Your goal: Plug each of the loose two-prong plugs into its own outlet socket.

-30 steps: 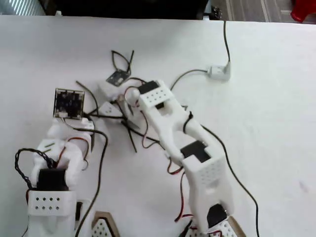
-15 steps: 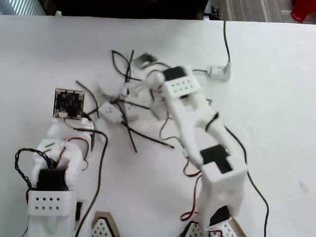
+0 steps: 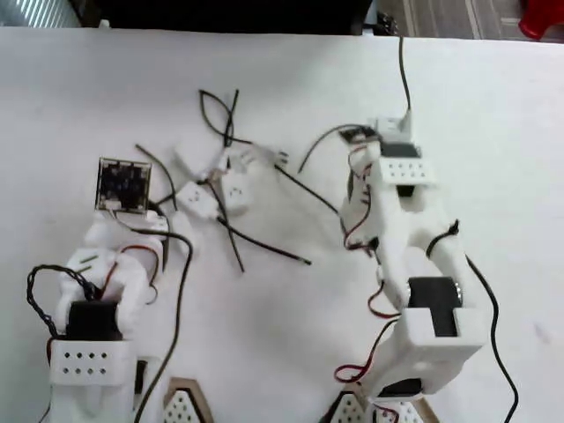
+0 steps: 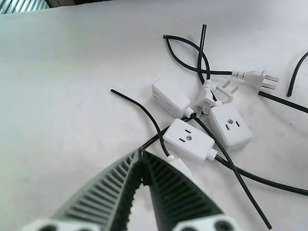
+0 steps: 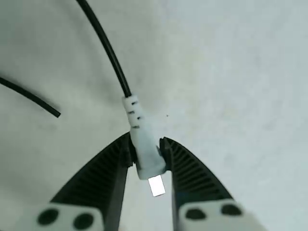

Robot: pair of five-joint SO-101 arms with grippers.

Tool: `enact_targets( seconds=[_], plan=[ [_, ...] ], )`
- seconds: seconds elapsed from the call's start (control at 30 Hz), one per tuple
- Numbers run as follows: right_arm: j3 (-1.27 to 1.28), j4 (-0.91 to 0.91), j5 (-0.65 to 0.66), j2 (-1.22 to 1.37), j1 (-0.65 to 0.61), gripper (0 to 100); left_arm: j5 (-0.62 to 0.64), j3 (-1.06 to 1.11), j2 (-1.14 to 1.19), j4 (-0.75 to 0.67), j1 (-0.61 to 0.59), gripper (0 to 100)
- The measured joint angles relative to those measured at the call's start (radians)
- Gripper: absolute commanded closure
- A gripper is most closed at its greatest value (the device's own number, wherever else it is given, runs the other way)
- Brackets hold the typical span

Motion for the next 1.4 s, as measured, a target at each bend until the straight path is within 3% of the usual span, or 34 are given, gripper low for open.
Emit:
enact_targets(
  seconds=[0.5, 0.7, 0.93, 1.13, 1.4],
  plan=[
    [0.101, -0.057, 0.0, 0.0, -0.075, 90.2, 0.0, 0.009, 0.0, -0.025, 0.0, 97],
    [0.101, -0.074, 0.0, 0.0, -0.141, 82.0, 0.0, 0.009, 0.0, -0.025, 0.0, 97],
    [0.1, -0.074, 0.006, 0.0, -0.178, 85.0, 0.0, 0.009, 0.0, -0.025, 0.0, 97],
    [0.095, -0.074, 0.106, 0.0, -0.169, 89.9, 0.0, 0.009, 0.0, -0.025, 0.0, 97],
    [0.091, -0.074, 0.12, -0.002, -0.135, 90.4, 0.0, 0.009, 0.0, -0.025, 0.0, 97]
  ],
)
